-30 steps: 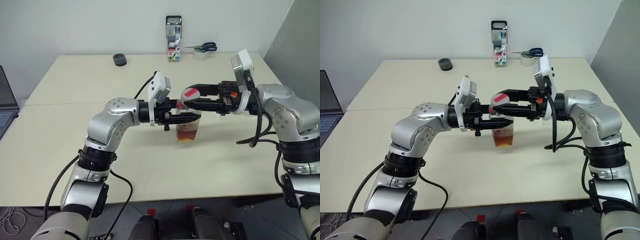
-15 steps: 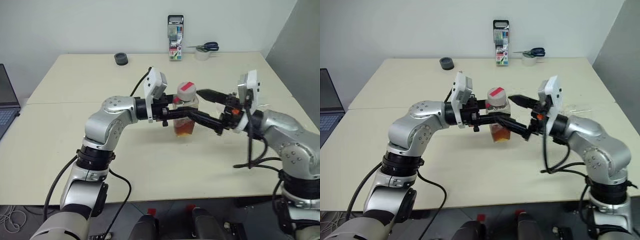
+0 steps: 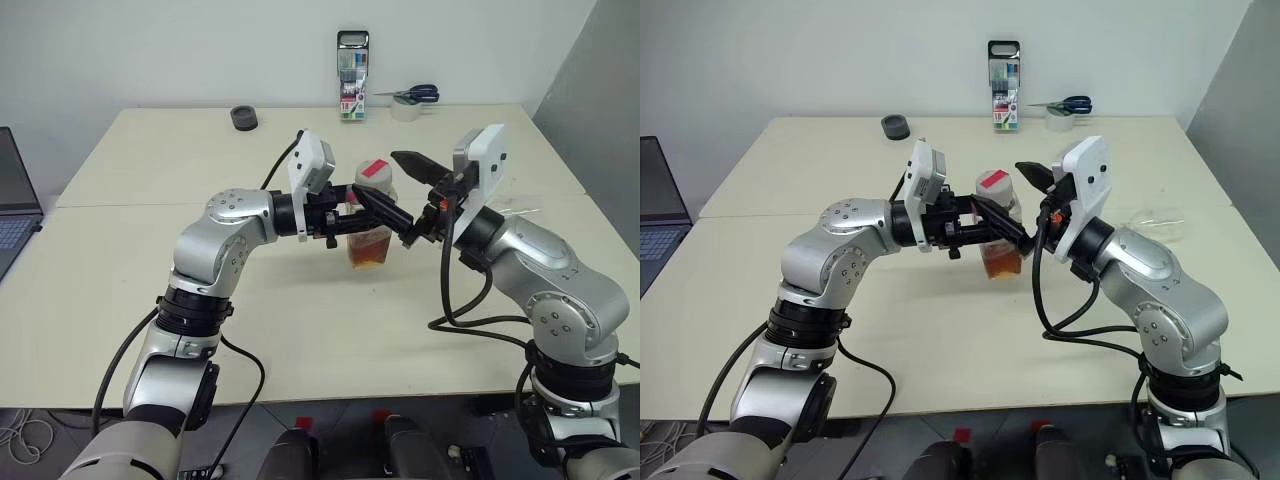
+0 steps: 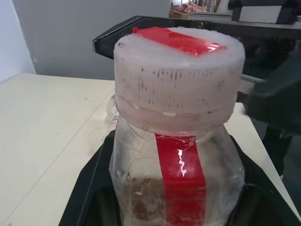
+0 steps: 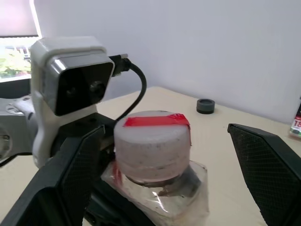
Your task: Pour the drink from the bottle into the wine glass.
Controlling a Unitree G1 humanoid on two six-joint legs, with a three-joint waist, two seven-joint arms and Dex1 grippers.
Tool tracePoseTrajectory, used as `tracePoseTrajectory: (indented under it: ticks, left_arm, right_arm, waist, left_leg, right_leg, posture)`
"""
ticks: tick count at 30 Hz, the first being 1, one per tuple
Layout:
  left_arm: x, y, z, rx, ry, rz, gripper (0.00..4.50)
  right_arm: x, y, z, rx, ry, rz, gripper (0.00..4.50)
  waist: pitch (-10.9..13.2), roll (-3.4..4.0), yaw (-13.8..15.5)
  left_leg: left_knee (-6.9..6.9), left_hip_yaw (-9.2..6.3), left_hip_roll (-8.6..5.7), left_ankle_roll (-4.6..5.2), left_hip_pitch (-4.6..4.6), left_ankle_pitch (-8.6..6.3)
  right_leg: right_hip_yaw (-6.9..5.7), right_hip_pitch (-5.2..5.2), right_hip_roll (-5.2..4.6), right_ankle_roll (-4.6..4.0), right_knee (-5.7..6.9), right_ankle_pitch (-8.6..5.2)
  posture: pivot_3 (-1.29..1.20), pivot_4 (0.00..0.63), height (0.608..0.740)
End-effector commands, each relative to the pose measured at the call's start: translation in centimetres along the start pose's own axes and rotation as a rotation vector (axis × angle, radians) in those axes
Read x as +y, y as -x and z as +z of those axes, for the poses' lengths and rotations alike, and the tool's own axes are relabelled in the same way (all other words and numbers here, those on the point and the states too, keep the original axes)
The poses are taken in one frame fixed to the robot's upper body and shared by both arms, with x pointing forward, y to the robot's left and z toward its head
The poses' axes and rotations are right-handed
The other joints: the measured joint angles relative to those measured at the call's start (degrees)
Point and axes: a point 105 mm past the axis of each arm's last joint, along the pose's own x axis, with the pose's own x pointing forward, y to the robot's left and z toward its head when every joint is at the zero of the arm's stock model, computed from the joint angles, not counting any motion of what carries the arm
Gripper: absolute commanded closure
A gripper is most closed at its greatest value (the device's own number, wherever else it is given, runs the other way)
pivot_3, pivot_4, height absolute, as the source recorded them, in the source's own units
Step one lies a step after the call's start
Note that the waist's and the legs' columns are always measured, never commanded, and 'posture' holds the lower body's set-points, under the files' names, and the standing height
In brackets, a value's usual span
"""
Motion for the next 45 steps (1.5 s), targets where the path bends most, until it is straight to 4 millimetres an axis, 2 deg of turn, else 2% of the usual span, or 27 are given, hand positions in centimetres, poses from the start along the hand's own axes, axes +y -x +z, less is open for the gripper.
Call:
tracePoseTrajectory:
  ticks: [1,6,13,16,19,24,27,31,32,37,40,45]
  left_arm:
    - [-0.2,0.1,1.6,-0.030,-0.065,-0.007,2.54]
    - [-0.2,0.1,1.6,-0.030,-0.066,-0.003,2.54]
    - [-0.2,0.2,1.6,-0.028,-0.067,-0.004,2.54]
    - [-0.4,0.0,1.8,-0.027,-0.069,-0.031,2.54]
    - [-0.5,-0.2,2.0,-0.021,-0.074,-0.062,2.54]
    - [-0.6,-0.6,2.3,-0.028,-0.072,-0.071,2.54]
    - [-0.6,-0.5,2.4,-0.028,-0.074,-0.063,2.54]
    - [-0.5,0.0,2.1,-0.022,-0.074,-0.033,2.54]
    - [-0.4,0.1,2.1,-0.022,-0.073,-0.025,2.54]
    - [-0.5,0.1,1.9,-0.031,-0.065,-0.012,2.54]
    - [-0.4,0.0,1.8,-0.034,-0.062,-0.012,2.54]
    - [-0.5,-0.3,1.7,-0.038,-0.058,-0.017,2.54]
  right_arm:
    - [1.0,0.0,1.6,-0.065,0.006,0.060,0.95]
    - [1.6,0.0,1.8,-0.071,-0.019,0.108,2.66]
    - [1.3,0.0,1.7,-0.057,-0.012,0.135,2.67]
    - [1.2,0.6,0.9,0.012,-0.008,0.297,2.67]
    - [-0.3,0.9,-0.4,0.124,0.005,0.454,2.67]
    - [-3.5,-1.3,-0.1,0.141,0.038,0.505,2.67]
    - [-4.4,-1.1,0.4,0.140,0.026,0.521,1.65]
    - [-4.5,0.6,0.5,0.163,0.023,0.490,0.27]
    - [-4.3,0.9,0.6,0.166,0.026,0.477,0.05]
    - [-2.6,1.8,1.8,0.100,0.006,0.367,0.05]
    - [-1.7,1.3,2.2,0.043,0.032,0.253,0.05]
    - [0.3,0.0,2.2,-0.011,0.049,0.175,0.05]
  waist:
    - [0.0,0.00,0.0]
    - [0.0,0.00,0.0]
    - [0.0,0.00,0.0]
    - [0.0,0.00,0.0]
    - [0.0,0.00,0.0]
    - [0.0,0.00,-0.6]
    - [0.0,0.00,-0.6]
    - [0.0,0.00,0.1]
    - [0.0,0.00,0.3]
    - [0.0,0.00,0.3]
    - [0.0,0.00,0.0]
    - [0.0,0.00,0.0]
  left_leg:
    - [0.00,0.00,0.00,0.00,0.00,0.00]
    - [0.00,0.00,0.00,0.01,0.00,0.00]
    - [0.00,0.01,0.00,0.00,0.00,0.00]
    - [0.01,0.03,-0.02,0.02,0.01,-0.01]
    - [0.03,0.09,-0.05,0.15,0.05,-0.07]
    - [0.02,0.20,0.06,0.26,0.19,-0.13]
    - [-0.04,0.21,0.06,0.12,0.13,-0.05]
    - [-0.02,0.20,0.04,0.05,0.00,-0.02]
    - [-0.02,0.17,0.02,0.05,-0.03,-0.02]
    - [0.00,0.10,0.03,0.04,-0.13,-0.03]
    - [-0.04,0.11,0.05,0.03,-0.10,-0.03]
    - [0.01,0.13,0.02,0.03,-0.06,-0.02]
  right_leg:
    - [0.00,0.00,0.00,0.00,0.00,0.00]
    - [0.00,0.00,0.00,0.00,0.00,0.00]
    - [0.00,0.00,0.00,0.00,0.01,0.00]
    - [-0.01,0.01,0.05,0.00,0.00,0.00]
    - [-0.02,0.10,0.11,0.01,-0.04,0.00]
    - [0.04,0.13,0.20,0.00,0.03,0.00]
    - [0.06,0.04,0.16,0.00,0.02,0.00]
    - [0.05,0.01,-0.06,0.00,-0.11,0.00]
    - [0.02,0.01,-0.11,0.00,-0.14,0.00]
    - [-0.01,-0.05,-0.17,0.01,-0.20,0.00]
    - [0.03,-0.07,-0.16,0.01,-0.13,0.00]
    - [0.06,-0.10,-0.12,0.01,0.01,0.00]
  posture:
    - [0.00,0.150,0.740]
    - [0.00,0.150,0.740]
    - [0.00,0.150,0.740]
    - [0.00,0.150,0.740]
    - [0.00,0.150,0.740]
    - [0.00,0.150,0.740]
    - [0.00,0.150,0.740]
    - [0.00,0.150,0.740]
    - [0.00,0.150,0.740]
    - [0.00,0.150,0.740]
    - [0.00,0.150,0.740]
    - [0.00,0.150,0.740]
